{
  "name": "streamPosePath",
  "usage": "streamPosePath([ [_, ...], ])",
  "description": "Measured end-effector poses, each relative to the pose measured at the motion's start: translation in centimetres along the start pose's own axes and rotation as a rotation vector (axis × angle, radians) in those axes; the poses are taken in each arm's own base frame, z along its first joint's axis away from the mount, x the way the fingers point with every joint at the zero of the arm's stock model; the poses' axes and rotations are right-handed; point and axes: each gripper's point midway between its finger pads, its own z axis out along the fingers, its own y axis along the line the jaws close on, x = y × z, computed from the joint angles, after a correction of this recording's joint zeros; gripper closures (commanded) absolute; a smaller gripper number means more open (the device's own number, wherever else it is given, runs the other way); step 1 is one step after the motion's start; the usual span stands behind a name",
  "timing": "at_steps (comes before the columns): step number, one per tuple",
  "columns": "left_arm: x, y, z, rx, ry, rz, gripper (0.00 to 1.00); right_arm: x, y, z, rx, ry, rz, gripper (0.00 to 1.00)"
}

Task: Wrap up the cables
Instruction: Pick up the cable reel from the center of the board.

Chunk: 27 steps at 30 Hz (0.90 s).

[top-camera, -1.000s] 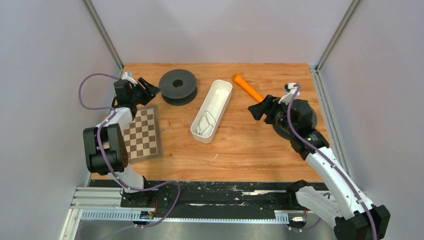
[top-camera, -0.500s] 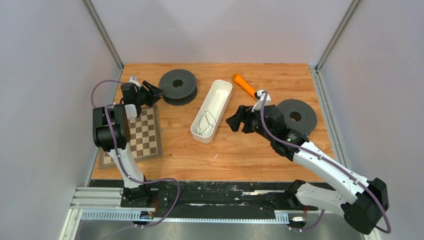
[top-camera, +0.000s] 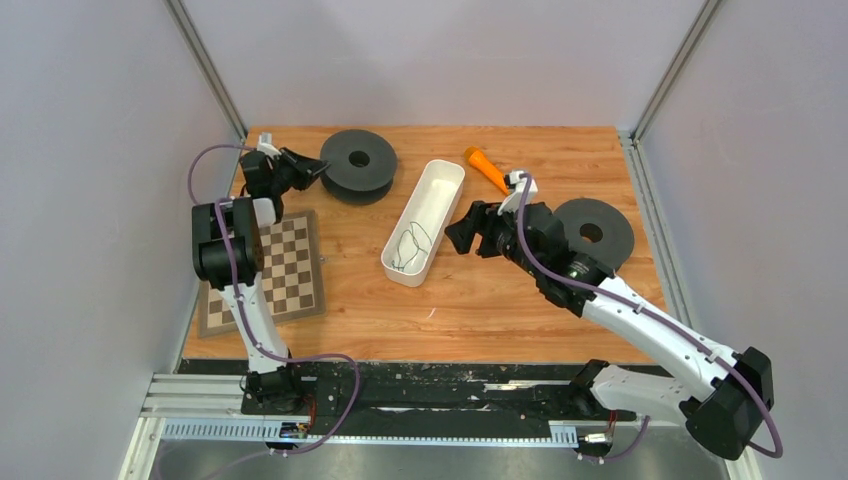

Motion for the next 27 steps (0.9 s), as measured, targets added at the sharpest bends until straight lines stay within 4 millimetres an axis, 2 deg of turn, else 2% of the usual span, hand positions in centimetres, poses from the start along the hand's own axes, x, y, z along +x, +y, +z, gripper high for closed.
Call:
streamPosePath([
  [3,-0.4,-1.3,0.0,0.03,0.008,0.014,1.0,0.7,0.2,0.1,-0.004,0.016,-0.006,0.28],
  [7,-0.6,-2.8,-1.1,0.012,0.011,0.03,1.0,1.4,0.8,0.0,-0.021,0.032,-0.015,0.28],
  [11,-1.4,-5.9,-3.4,-0.038,-0.017,0.107,1.0,2.2,0.4,0.2,-0.012,0.045,-0.036,0.28],
  [16,-2.0,-10.3,-7.1,-0.139,-0.079,0.32,1.0,3.1,-0.8,1.2,0.022,0.072,-0.118,0.31],
  [19,-0.6,-14.2,-9.5,-0.164,-0.098,0.463,1.0,4.0,-1.4,2.3,0.034,0.104,-0.196,0.36],
  [23,2.4,-19.6,-13.7,-0.11,-0.102,0.614,1.0,4.4,-1.3,4.8,0.025,0.139,-0.296,0.48],
  [27,4.9,-22.7,-17.6,-0.081,-0.091,0.71,1.0,4.6,-1.2,7.7,0.014,0.167,-0.369,0.53],
])
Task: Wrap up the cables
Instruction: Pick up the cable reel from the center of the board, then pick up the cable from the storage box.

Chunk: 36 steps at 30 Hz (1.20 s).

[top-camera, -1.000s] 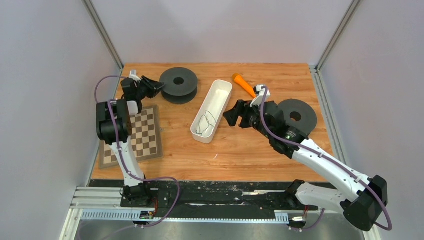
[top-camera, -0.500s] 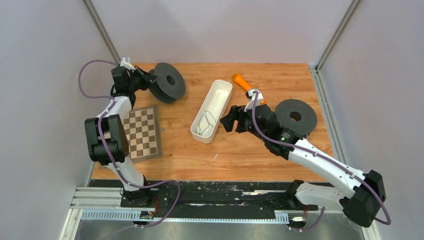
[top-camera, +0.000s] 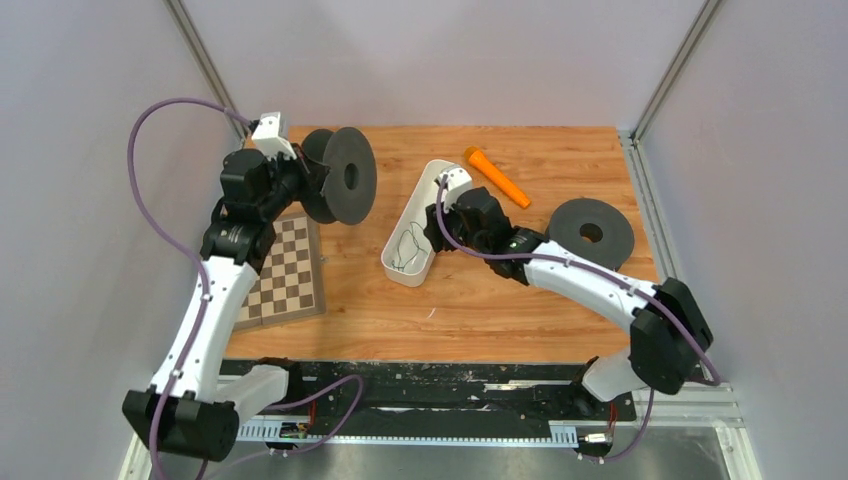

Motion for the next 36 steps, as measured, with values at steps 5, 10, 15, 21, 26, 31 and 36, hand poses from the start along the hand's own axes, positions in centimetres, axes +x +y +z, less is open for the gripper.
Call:
streamPosePath([
  [5,1.4,-1.7,-4.0,0.005,0.04,0.064,1.0,0.1,-0.2,3.1,0.001,0.029,-0.061,0.55],
  [10,4.8,-2.3,-7.3,0.024,0.111,0.076,1.0,0.9,-0.5,5.5,0.003,0.063,-0.094,0.55],
  [15,7.0,-2.5,-10.2,0.045,0.157,0.086,1.0,2.2,-1.1,7.2,0.014,0.103,-0.113,0.53],
  [21,7.9,-3.4,-12.5,0.105,0.145,0.108,1.0,3.9,-1.9,9.2,0.026,0.15,-0.123,0.54],
  [26,9.2,-3.9,-13.5,0.152,0.176,0.117,1.0,5.1,-2.1,10.9,0.026,0.184,-0.126,0.79],
  [31,10.7,-4.4,-14.0,0.197,0.203,0.115,1.0,5.1,-2.3,11.5,0.041,0.185,-0.128,1.0],
  [36,12.6,-5.0,-14.2,0.257,0.246,0.094,1.0,1.6,-2.1,9.8,0.055,0.115,-0.124,1.0],
])
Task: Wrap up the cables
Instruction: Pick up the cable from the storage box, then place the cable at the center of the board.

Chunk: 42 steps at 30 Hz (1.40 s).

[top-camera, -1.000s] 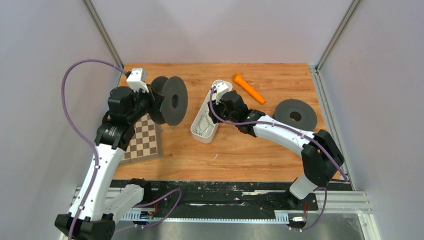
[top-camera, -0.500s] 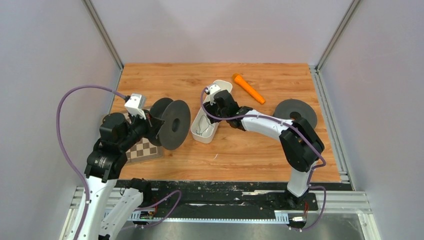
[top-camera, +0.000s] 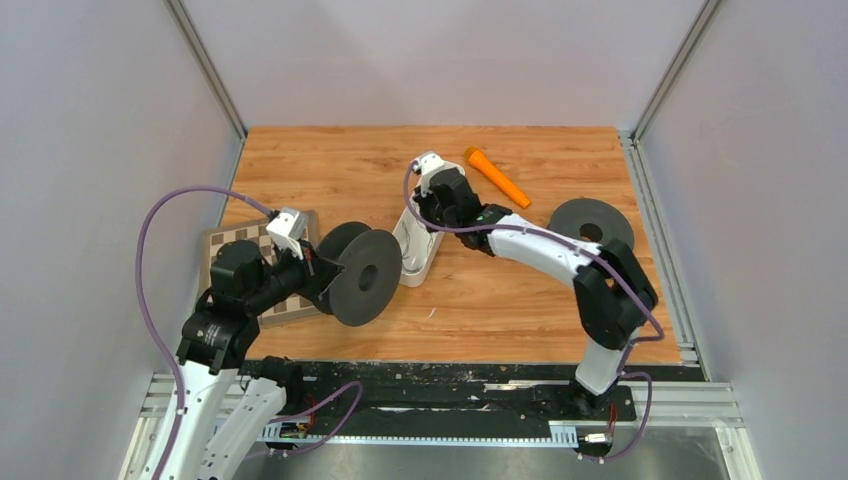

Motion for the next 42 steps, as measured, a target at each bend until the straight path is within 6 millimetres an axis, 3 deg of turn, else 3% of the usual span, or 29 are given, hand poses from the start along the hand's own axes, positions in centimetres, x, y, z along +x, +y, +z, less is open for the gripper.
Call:
streamPosePath([
  [2,0.5,-0.3,0.1,0.023,0.015,-0.009,1.0,-3.2,-0.2,-2.6,0.007,-0.078,0.007,1.0],
  [4,0.7,-0.6,0.1,0.042,0.021,-0.014,1.0,-7.6,-0.8,-6.6,0.022,-0.197,0.014,1.0],
  [6,0.6,-1.1,0.1,0.065,0.019,-0.016,1.0,-12.6,-1.5,-11.5,0.046,-0.345,0.018,1.0],
  [9,0.1,-2.2,-0.1,0.123,-0.002,-0.023,1.0,-20.3,-3.5,-20.9,0.117,-0.611,0.031,1.0],
  [13,-0.3,-3.6,0.0,0.204,-0.036,-0.036,1.0,-24.9,-6.8,-30.7,0.23,-0.851,0.05,1.0],
  [16,-0.3,-4.0,0.0,0.233,-0.041,-0.042,1.0,-25.2,-9.1,-33.9,0.308,-0.908,0.061,1.0],
  [19,-0.3,-4.2,0.1,0.243,-0.042,-0.038,1.0,-23.5,-10.4,-33.9,0.349,-0.886,0.073,1.0],
  [23,0.2,-5.0,0.3,0.27,-0.025,-0.019,1.0,-17.6,-10.0,-29.3,0.308,-0.741,0.102,1.0],
  [28,1.4,-5.8,0.7,0.29,0.02,0.001,1.0,-5.5,-8.9,-22.8,0.241,-0.485,0.224,1.0],
  [29,1.5,-5.7,0.8,0.283,0.024,0.003,1.0,-2.9,-8.8,-21.8,0.239,-0.43,0.25,0.98],
  [32,1.8,-5.2,0.8,0.257,0.032,0.005,1.0,2.4,-8.4,-19.7,0.228,-0.305,0.296,0.83],
  [34,2.0,-4.9,1.0,0.242,0.038,0.009,1.0,4.0,-8.1,-19.0,0.223,-0.259,0.314,0.74],
  [37,2.1,-4.7,1.2,0.229,0.052,0.005,1.0,4.4,-8.0,-18.9,0.221,-0.246,0.335,0.62],
  [42,2.1,-4.5,1.2,0.217,0.052,0.012,1.0,4.9,-7.8,-18.9,0.215,-0.217,0.359,0.57],
])
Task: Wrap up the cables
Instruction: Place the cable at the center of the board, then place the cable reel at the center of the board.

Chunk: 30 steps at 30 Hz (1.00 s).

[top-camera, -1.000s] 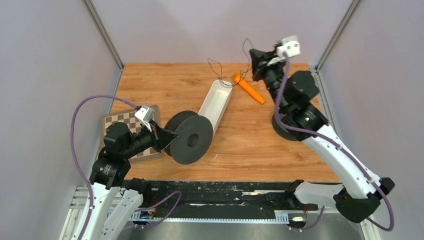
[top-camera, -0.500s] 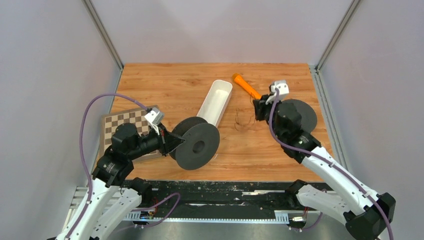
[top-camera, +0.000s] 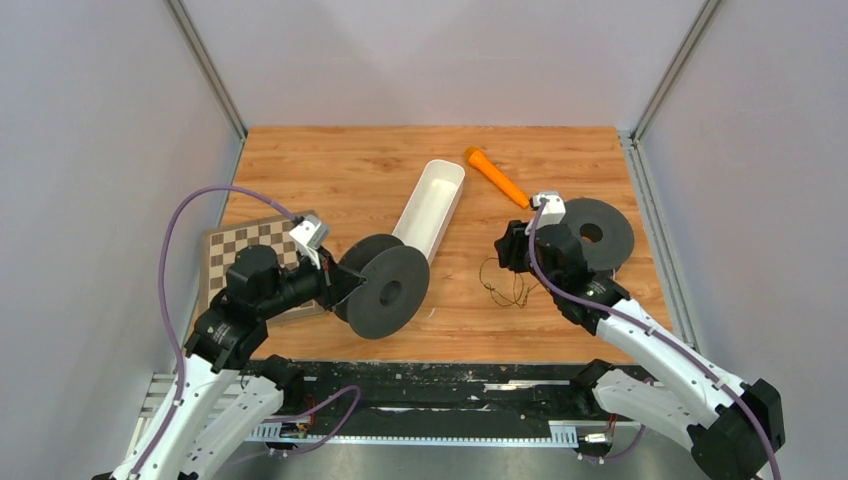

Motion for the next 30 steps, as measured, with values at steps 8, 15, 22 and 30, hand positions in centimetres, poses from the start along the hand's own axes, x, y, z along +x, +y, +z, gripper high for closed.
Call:
streamPosePath([
  [8,-0.1,0.7,-0.6,-0.048,0.007,0.039,1.0,1.2,1.3,-1.8,-0.066,0.084,0.099,0.55],
  [15,0.9,1.2,-0.4,-0.082,0.054,0.056,1.0,4.3,1.8,-2.0,-0.105,0.187,0.127,0.56],
  [22,2.7,1.4,0.7,-0.123,0.14,0.102,1.0,5.3,2.2,-2.0,-0.128,0.23,0.138,0.55],
  [30,3.6,3.8,1.6,-0.241,0.174,0.113,0.97,4.7,2.4,-2.6,-0.149,0.2,0.144,0.55],
])
